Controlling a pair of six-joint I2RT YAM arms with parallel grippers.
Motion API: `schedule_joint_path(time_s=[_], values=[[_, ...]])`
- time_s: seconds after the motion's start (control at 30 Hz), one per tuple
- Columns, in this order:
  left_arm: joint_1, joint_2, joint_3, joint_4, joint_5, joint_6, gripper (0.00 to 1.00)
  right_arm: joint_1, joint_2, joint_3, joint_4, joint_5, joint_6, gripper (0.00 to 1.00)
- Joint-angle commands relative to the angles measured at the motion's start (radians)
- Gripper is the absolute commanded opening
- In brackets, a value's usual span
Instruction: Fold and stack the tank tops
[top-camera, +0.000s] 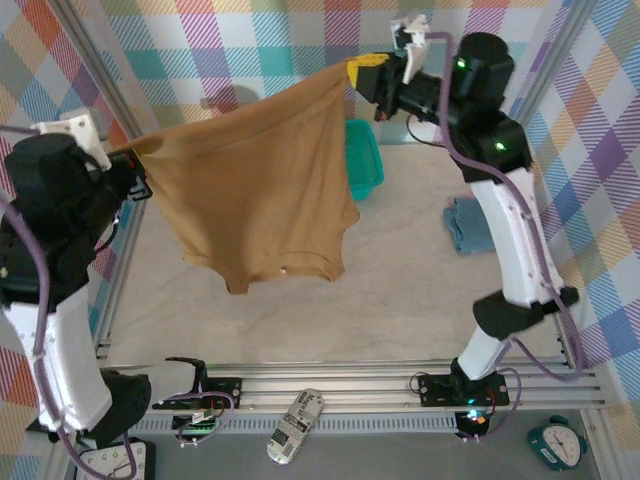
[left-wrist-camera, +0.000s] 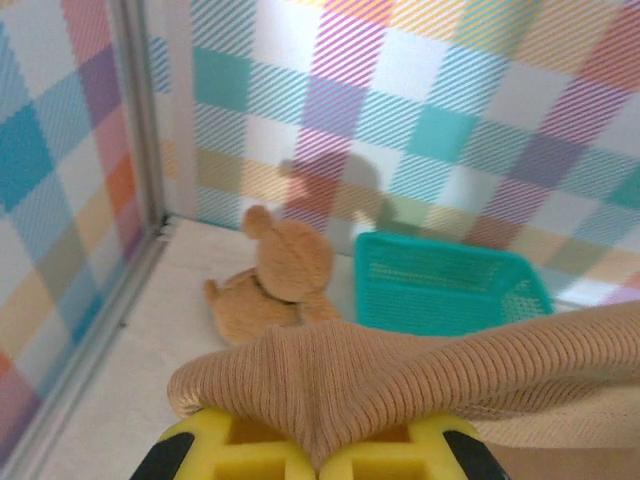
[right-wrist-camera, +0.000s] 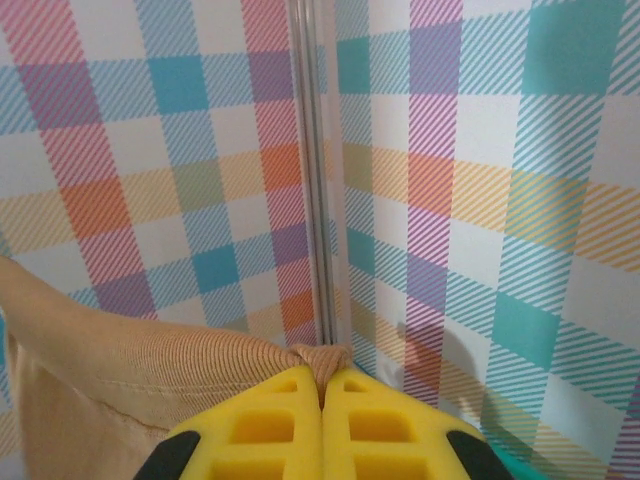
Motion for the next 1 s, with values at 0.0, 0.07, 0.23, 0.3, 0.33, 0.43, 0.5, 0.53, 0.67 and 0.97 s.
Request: schedule_joint_path(time_s=[0.0, 0.07, 0.23, 0.3, 0.33, 0.43, 0.5, 0.53, 0.67, 0.97], values=[[0.029, 0.087, 0.013, 0.077, -0.161, 0.07, 0.0, 0.007, 0.135, 0.117, 0.014, -0.064, 0.044, 0.0], [0.055, 0.117, 0.054, 0.071, -0.185, 0.08, 0.0, 0.041, 0.204, 0.202, -0.003, -0.052, 0.03, 0.0], [0.094, 0.1, 0.071, 0.072, -0.232, 0.156, 0.0, 0.092, 0.273, 0.255, 0.042, -0.059, 0.034, 0.0], [0.098, 0.074, 0.078, 0.069, -0.246, 0.199, 0.0, 0.104, 0.276, 0.255, 0.061, -0.068, 0.041, 0.0], [0.097, 0.055, 0.076, 0.07, -0.246, 0.218, 0.0, 0.106, 0.276, 0.252, 0.067, -0.079, 0.056, 0.0], [0.096, -0.044, 0.018, 0.102, -0.182, 0.249, 0.0, 0.108, 0.283, 0.247, 0.036, -0.119, 0.096, 0.0], [0.078, -0.125, -0.046, 0.121, -0.11, 0.273, 0.0, 0.108, 0.275, 0.223, -0.035, -0.138, 0.094, 0.0], [0.068, -0.164, -0.083, 0.131, -0.072, 0.29, 0.0, 0.108, 0.266, 0.193, -0.068, -0.149, 0.09, 0.0], [0.044, -0.338, -0.287, 0.167, 0.112, 0.304, 0.0, 0.097, 0.185, -0.003, -0.218, -0.165, 0.024, 0.0], [0.022, -0.634, -0.999, 0.223, 0.651, -0.09, 0.0, -0.024, -0.01, -0.617, -0.325, -0.231, -0.127, 0.0]])
